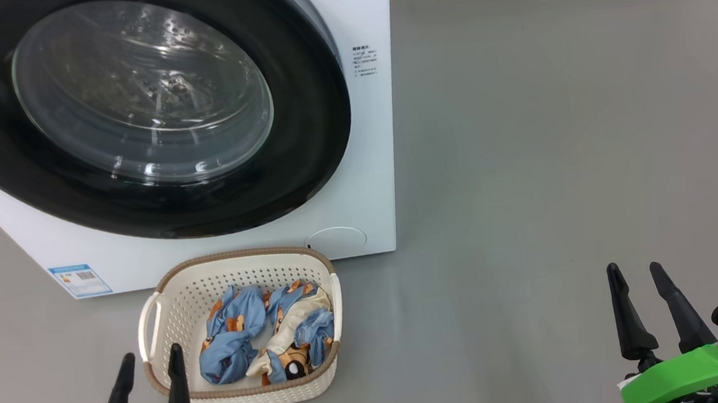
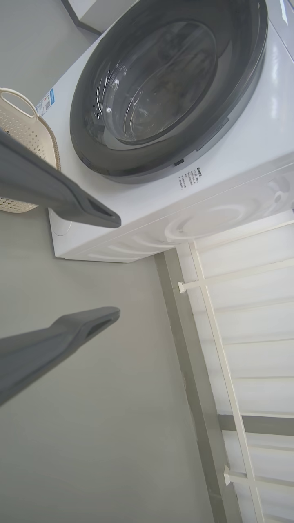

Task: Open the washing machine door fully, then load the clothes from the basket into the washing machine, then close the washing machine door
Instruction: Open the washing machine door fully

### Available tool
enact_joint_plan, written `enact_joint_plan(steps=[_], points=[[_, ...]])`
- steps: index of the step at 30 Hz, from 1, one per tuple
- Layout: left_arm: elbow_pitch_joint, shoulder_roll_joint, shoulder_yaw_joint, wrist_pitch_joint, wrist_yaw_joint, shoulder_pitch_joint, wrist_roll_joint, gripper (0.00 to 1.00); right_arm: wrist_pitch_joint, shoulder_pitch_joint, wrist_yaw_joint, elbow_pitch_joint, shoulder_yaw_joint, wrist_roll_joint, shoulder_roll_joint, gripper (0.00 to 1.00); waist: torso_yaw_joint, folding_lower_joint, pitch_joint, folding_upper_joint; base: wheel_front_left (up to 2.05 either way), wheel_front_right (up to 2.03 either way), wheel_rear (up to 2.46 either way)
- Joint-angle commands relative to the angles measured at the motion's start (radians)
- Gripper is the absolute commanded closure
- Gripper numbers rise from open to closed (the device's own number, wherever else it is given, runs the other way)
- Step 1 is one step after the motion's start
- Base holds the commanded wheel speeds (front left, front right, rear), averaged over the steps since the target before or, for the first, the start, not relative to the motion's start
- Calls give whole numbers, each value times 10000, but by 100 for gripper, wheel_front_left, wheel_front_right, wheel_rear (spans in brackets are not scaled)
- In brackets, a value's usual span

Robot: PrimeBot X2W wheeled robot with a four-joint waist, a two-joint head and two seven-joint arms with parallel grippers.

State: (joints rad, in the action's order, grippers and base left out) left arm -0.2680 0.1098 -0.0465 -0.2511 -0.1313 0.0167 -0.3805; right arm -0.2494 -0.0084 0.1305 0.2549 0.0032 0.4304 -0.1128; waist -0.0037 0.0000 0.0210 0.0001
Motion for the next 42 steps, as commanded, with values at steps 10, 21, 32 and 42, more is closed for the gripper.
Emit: enact_joint_plan(steps=[10, 21, 32, 42], points=[[232, 73, 276, -107, 6, 273, -63, 0, -124, -469, 2, -159, 361, 75, -137, 0, 160, 0, 65, -1, 1, 1, -1], [437, -198, 219, -107, 6, 163, -112, 0, -124, -1350, 2, -10, 756, 1058, -121, 100, 334, 0, 258, -1, 0, 0, 0], [677, -333, 148, -107, 6, 516, -107, 0, -124, -3816, 2, -146, 1253, 3878, -344, 100, 759, 0, 982, -1, 0, 0, 0], [576, -486, -370, -107, 6, 1074, -310, 0, -120, -6192, 2, 451, 2519, 7671, -1492, 100, 1645, 0, 1595, -1, 0, 0, 0]])
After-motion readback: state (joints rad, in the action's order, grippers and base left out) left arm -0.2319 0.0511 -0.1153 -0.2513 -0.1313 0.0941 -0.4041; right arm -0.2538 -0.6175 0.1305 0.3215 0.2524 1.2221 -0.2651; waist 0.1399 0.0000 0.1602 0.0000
